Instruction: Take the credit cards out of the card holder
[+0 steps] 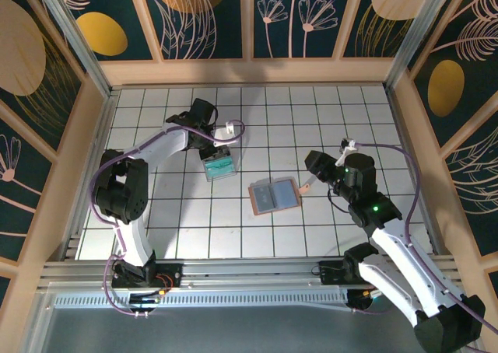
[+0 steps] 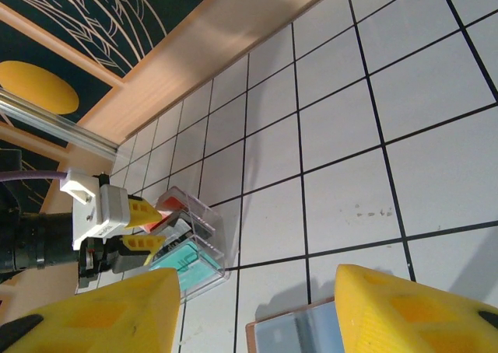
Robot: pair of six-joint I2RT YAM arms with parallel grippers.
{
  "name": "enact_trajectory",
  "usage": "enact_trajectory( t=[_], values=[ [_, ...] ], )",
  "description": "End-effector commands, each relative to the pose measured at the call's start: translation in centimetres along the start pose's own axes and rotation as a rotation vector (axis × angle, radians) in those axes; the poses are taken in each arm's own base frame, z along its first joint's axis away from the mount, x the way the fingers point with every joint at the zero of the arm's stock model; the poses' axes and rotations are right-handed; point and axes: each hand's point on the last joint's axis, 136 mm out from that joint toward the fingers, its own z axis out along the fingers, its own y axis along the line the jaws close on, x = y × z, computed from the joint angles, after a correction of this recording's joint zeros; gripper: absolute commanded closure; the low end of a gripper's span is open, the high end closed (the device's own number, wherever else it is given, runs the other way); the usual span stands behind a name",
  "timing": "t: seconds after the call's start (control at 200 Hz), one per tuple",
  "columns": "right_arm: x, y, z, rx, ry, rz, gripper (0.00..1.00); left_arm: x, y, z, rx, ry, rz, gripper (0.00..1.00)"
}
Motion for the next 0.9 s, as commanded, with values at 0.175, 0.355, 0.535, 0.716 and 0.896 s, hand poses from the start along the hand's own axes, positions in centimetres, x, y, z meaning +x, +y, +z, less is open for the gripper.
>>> enact_trajectory(
  t=[0.175, 0.355, 0.535, 0.716, 0.896],
  values=[
    [1.4, 0.1, 1.0, 0.017, 0.065, -0.022, 0.55, -2.4, 1.7, -5.8, -0.107, -0.083, -0.066, 0.62],
    [4.6, 0.4, 2.4, 0.114, 0.166, -0.143, 0.57, -4.2, 3.8, -10.7, -0.271, -0.197, -0.209, 0.38],
    [8.3, 1.4, 3.9, 0.162, 0.291, -0.25, 0.59, -5.3, 4.0, -14.7, -0.365, -0.371, -0.378, 0.01],
    [13.0, 1.4, 5.0, 0.219, 0.448, -0.352, 0.59, -5.9, 3.7, -18.6, -0.395, -0.578, -0.645, 0.01],
    [17.1, 0.4, 5.8, 0.291, 0.58, -0.439, 0.59, -3.3, 3.0, -19.4, -0.44, -0.681, -0.904, 0.01]
  ],
)
